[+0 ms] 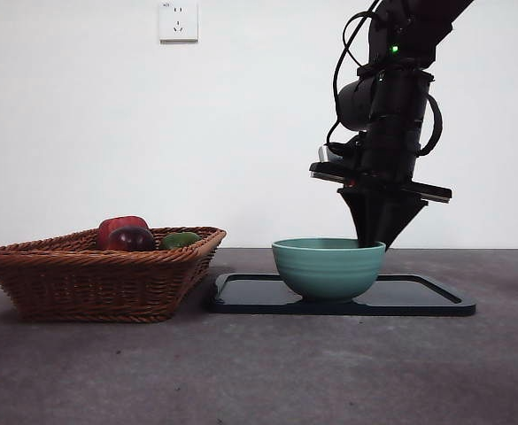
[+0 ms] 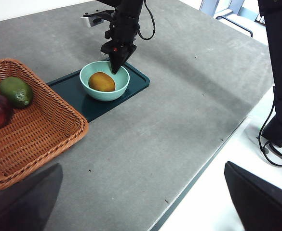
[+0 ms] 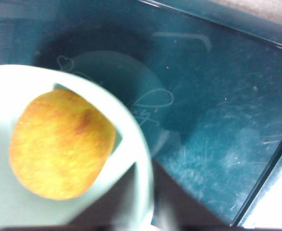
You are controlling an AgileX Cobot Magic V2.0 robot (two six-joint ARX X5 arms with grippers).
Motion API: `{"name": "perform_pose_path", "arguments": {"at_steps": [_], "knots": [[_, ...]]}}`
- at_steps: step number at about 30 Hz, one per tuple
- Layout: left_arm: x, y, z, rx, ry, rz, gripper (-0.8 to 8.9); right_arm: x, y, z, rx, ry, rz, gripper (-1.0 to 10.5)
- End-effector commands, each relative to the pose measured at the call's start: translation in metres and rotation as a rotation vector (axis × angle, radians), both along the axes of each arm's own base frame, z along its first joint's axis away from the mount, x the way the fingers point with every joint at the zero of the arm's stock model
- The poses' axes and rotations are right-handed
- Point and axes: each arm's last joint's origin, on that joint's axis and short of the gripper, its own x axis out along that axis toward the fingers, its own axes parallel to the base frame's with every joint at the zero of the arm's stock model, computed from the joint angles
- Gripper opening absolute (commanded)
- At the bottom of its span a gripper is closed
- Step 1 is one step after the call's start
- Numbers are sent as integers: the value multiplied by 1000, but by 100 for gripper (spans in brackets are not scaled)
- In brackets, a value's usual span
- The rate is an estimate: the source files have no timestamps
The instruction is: Pick up the wifruite, put it on the bowl, pick up the plate, put it on desk
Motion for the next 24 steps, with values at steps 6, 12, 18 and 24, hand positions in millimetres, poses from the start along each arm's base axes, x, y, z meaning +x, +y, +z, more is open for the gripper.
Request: {"name": "perform_pose_path", "arguments": {"at_steps": [6,12,18,24], "knots": [[0,0,3,-8,-15,-16,562,6,-1,10,-66,-46,-3,385],[0,0,3,-8,-15,-17,562,4,-7,56,-105,-101,-9,509],[0,0,3,-8,-15,-17,562,-17,-11,109,-77,-186,0,528],[0,0,3,-8,-15,-16,562,-56,-24,156,-53,-262,-1,558]]}}
